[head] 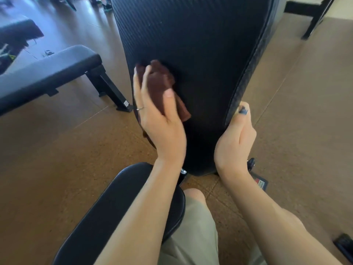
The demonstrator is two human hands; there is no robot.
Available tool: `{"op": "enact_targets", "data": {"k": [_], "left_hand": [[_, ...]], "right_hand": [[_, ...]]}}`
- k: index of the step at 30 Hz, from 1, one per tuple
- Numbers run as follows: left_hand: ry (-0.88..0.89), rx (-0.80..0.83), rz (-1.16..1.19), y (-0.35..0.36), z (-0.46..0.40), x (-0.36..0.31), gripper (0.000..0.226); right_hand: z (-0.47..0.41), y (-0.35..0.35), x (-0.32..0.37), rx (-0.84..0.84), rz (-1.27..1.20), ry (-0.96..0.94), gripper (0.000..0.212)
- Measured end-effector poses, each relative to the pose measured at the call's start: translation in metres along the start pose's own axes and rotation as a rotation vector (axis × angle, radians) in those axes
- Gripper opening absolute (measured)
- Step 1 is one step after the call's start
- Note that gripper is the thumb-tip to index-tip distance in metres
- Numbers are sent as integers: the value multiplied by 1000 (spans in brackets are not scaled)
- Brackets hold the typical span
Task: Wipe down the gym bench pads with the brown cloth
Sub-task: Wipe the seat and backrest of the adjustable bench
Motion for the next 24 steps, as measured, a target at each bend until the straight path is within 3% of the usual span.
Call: {"op": "enact_targets", "data": {"k": [2,4,7,10,13,16,19,24], "left_hand": [[165,43,-27,9,-4,-16,42],[154,10,-28,7,-20,-6,44],[-93,-96,3,-8,-49,30,46],[-380,-114,-35,-22,-54,69,36],[-707,-90,-8,-33,-24,128,43],[-1080,-125,51,-38,33,165,48],[-1205,-161,28,-35,67,159,39],[-1326,-197,-6,-26,104,117,29]], "right_hand": [[0,0,-2,6,1,-13,34],[-1,0,-5,6,-5,-1,42],[-1,0,-6,-5,-5,7,47],[-2,1,-16,-21,-28,158,48],[0,1,-20,-8,-63,255,49],[3,2,-13,-31,-60,180,60],[1,4,-7,-36,-13,59,34],[0,1,-3,-30,11,-33,32]]}}
Point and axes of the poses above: each hand's wrist, its own z-axis away from the middle knuckle, its own y-axis out of the palm, x = y × z, the point moved 7 cm from there along -z, towards the middle knuckle, and after that the axes turned 3 degrees about -x, right-handed, at the moved point
